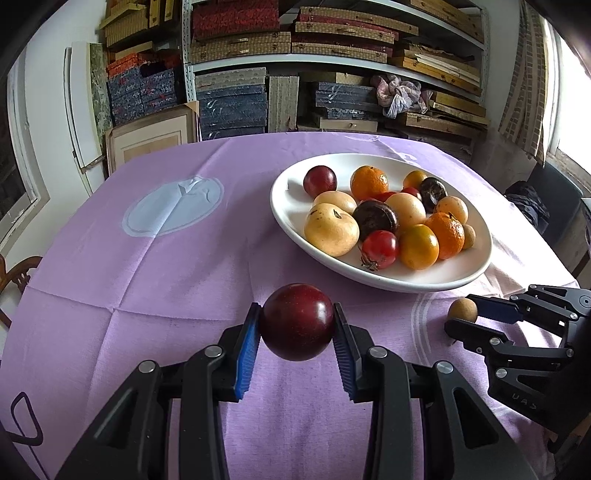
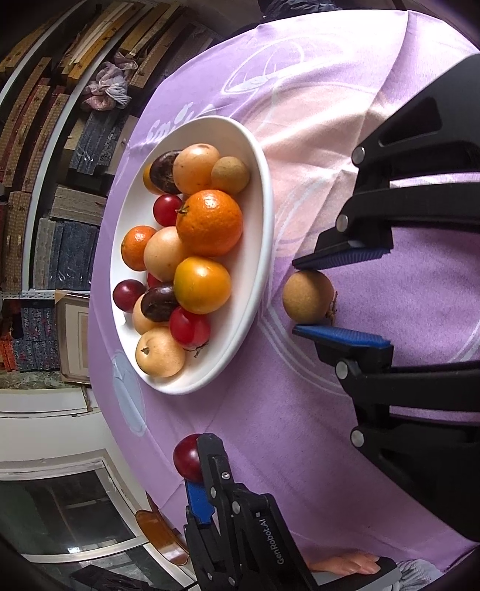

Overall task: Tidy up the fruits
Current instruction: 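Carry the plum and brown fruit onto the white plate and open both tools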

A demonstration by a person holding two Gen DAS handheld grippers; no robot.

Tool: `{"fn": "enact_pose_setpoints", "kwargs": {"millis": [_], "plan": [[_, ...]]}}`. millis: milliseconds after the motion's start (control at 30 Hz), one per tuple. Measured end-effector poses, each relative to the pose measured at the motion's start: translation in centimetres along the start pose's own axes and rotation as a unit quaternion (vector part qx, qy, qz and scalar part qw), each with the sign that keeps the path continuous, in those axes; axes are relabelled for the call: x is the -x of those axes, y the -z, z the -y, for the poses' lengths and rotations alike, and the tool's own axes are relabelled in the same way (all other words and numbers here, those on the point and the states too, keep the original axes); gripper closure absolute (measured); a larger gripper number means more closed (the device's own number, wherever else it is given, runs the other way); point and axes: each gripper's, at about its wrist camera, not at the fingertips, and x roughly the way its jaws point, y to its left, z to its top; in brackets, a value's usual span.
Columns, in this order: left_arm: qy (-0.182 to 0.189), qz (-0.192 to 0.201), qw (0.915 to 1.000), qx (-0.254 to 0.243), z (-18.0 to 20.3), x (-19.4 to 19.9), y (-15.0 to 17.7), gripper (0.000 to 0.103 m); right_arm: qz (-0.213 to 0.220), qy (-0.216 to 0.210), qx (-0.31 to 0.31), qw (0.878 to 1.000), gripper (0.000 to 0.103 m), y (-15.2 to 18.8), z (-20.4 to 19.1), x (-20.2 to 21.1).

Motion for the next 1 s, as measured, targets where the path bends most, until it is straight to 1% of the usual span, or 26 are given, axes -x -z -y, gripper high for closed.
{"fn": "enact_pose_setpoints", "kwargs": {"millis": [233, 333, 433, 567, 667, 800, 900, 967, 1000], "plan": [[-0.011, 0.014, 0.9998, -0.008, 0.2, 0.5, 0.0, 0.065, 0.031, -0.008, -0.021, 0.999, 0.074, 0.4, 1.1, 1.6], [-0.025, 0.032, 0.9991, -0.014, 0.2, 1.7, 0.1, 0.065, 0.043, 0.009, -0.018, 0.999, 0.074, 1.2, 1.3, 2.9], [-0.038, 0.052, 0.9976, -0.025, 0.2, 3.9, 0.2, 0.065, 0.070, 0.010, -0.033, 0.997, 0.074, 1.8, 2.2, 5.6], [-0.041, 0.071, 0.9956, -0.047, 0.1, 7.9, -0.6, 0.065, 0.119, 0.015, -0.049, 0.992, 0.074, 2.1, 4.1, 11.0], [-0.042, 0.095, 0.9926, -0.063, 0.0, 11.8, -2.9, 0.065, 0.172, 0.015, -0.063, 0.983, 0.074, 0.9, 5.6, 16.3], [-0.027, 0.138, 0.9881, -0.062, 0.1, 16.8, -7.7, 0.065, 0.242, 0.010, -0.074, 0.967, 0.074, -1.9, 7.0, 23.1], [-0.025, 0.158, 0.9848, -0.066, 1.0, 18.1, -11.0, 0.065, 0.280, 0.017, -0.074, 0.957, 0.074, -4.4, 7.8, 26.6], [-0.024, 0.166, 0.9835, -0.068, 1.9, 17.5, -13.0, 0.065, 0.294, 0.017, -0.079, 0.952, 0.074, -6.2, 8.4, 27.4], [-0.020, 0.164, 0.9839, -0.068, 2.3, 16.8, -13.9, 0.065, 0.295, 0.017, -0.081, 0.952, 0.074, -7.2, 8.7, 27.2]]}}
